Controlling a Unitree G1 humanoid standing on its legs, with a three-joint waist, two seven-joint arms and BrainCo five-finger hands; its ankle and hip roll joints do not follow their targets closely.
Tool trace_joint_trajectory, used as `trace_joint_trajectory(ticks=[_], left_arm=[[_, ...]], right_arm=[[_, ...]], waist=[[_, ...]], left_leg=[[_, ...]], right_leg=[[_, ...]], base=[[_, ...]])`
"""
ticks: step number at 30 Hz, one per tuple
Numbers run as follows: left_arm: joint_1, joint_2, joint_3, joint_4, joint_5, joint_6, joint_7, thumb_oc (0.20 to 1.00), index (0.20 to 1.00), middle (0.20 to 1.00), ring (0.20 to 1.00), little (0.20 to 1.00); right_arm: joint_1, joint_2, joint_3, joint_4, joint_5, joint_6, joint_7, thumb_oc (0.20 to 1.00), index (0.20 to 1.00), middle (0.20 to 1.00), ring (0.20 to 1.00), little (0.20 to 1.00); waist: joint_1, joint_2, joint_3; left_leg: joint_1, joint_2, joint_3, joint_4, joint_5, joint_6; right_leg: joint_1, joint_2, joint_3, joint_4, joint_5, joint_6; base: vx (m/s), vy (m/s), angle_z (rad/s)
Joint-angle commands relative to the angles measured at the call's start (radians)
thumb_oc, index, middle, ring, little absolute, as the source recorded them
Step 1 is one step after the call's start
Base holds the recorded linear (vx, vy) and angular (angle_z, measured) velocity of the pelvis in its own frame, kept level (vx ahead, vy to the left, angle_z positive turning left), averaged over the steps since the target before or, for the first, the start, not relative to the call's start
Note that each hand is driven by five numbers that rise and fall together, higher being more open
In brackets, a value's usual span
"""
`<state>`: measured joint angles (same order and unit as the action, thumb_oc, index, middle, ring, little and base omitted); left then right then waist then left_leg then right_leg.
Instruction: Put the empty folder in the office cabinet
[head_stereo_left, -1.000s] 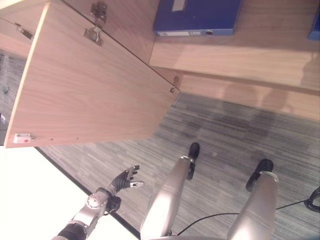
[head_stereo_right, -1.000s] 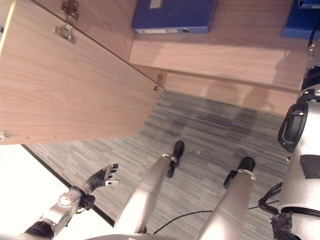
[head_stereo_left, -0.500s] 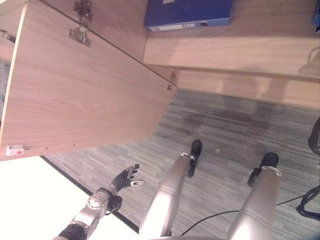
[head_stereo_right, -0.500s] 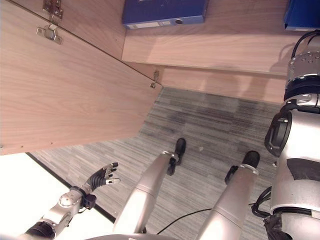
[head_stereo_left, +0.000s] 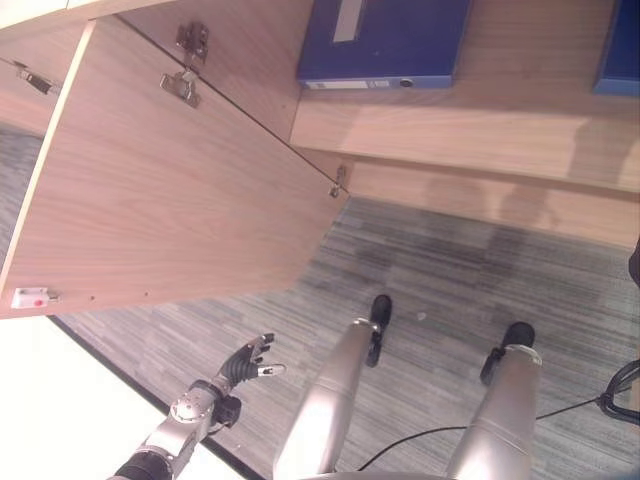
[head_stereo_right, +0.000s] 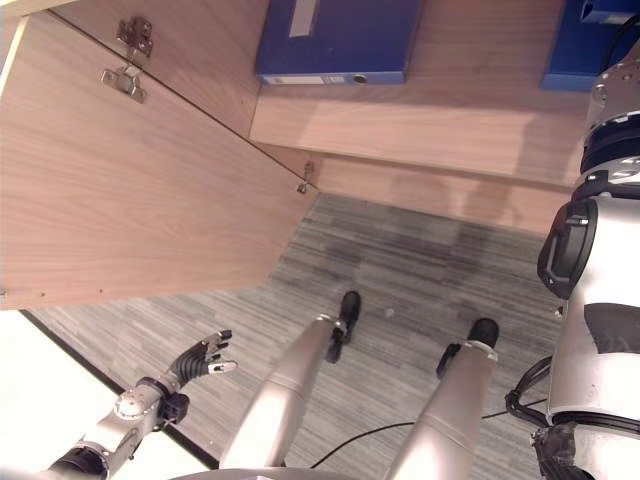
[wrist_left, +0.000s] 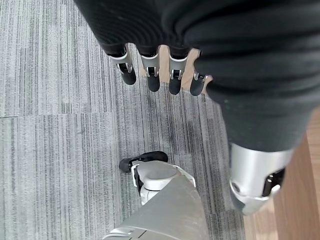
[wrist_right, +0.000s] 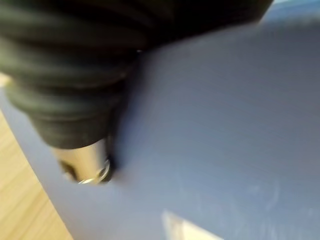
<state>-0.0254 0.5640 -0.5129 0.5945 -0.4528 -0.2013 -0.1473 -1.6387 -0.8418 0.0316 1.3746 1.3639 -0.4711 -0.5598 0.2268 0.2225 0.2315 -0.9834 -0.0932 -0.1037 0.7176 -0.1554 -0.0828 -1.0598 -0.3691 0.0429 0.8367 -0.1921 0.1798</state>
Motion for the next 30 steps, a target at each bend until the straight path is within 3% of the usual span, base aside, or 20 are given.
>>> trace_joint_trajectory(ticks=[1, 3, 7, 17, 30], left_arm=[[0.000, 0.084, 0.009, 0.085, 0.027, -0.001, 0.014, 1.000, 1.000, 1.000, 1.000, 1.000], [-0.011, 0.104, 0.016, 0.097, 0.037, 0.015, 0.012, 1.000, 1.000, 1.000, 1.000, 1.000], [-0.007, 0.117, 0.033, 0.117, 0.045, 0.034, -0.002, 1.000, 1.000, 1.000, 1.000, 1.000], [0.001, 0.072, 0.044, 0.144, 0.039, 0.044, -0.005, 1.000, 1.000, 1.000, 1.000, 1.000], [-0.003, 0.031, 0.041, 0.148, -0.004, 0.045, 0.006, 1.000, 1.000, 1.000, 1.000, 1.000]], right_arm=[[-0.019, -0.191, 0.073, 0.014, 0.016, 0.067, 0.019, 1.000, 1.000, 1.000, 1.000, 1.000], [-0.021, -0.208, 0.089, 0.104, 0.059, 0.156, 0.031, 1.000, 1.000, 1.000, 1.000, 1.000], [-0.021, -0.214, 0.105, 0.160, 0.088, 0.221, 0.048, 1.000, 1.000, 1.000, 1.000, 1.000], [-0.012, -0.201, 0.118, 0.179, 0.069, 0.254, 0.041, 1.000, 1.000, 1.000, 1.000, 1.000], [0.080, -0.148, 0.041, 0.176, 0.048, 0.246, 0.020, 1.000, 1.000, 1.000, 1.000, 1.000]], waist=[[-0.017, 0.025, -0.018], [-0.014, 0.013, -0.022], [-0.009, 0.003, -0.027], [-0.003, 0.001, -0.034], [0.002, 0.018, -0.023]], left_leg=[[0.010, 0.062, -0.013, -0.164, 0.042, -0.040], [0.018, 0.065, -0.012, -0.177, 0.045, -0.042], [0.026, 0.066, -0.013, -0.186, 0.050, -0.043], [0.036, 0.067, -0.012, -0.221, 0.067, -0.040], [0.046, 0.062, -0.011, -0.244, 0.080, -0.035]], right_leg=[[0.140, 0.030, 0.004, 0.060, -0.165, 0.040], [0.150, 0.028, -0.003, 0.052, -0.164, 0.038], [0.155, 0.028, -0.005, 0.048, -0.161, 0.037], [0.166, 0.025, -0.008, 0.027, -0.150, 0.037], [0.179, 0.026, -0.010, 0.008, -0.145, 0.036]], base=[[-0.01, -0.039, 0.04], [-0.01, -0.038, -0.01], [0.00, -0.009, 0.00], [0.00, 0.000, 0.00], [0.00, -0.001, 0.00]])
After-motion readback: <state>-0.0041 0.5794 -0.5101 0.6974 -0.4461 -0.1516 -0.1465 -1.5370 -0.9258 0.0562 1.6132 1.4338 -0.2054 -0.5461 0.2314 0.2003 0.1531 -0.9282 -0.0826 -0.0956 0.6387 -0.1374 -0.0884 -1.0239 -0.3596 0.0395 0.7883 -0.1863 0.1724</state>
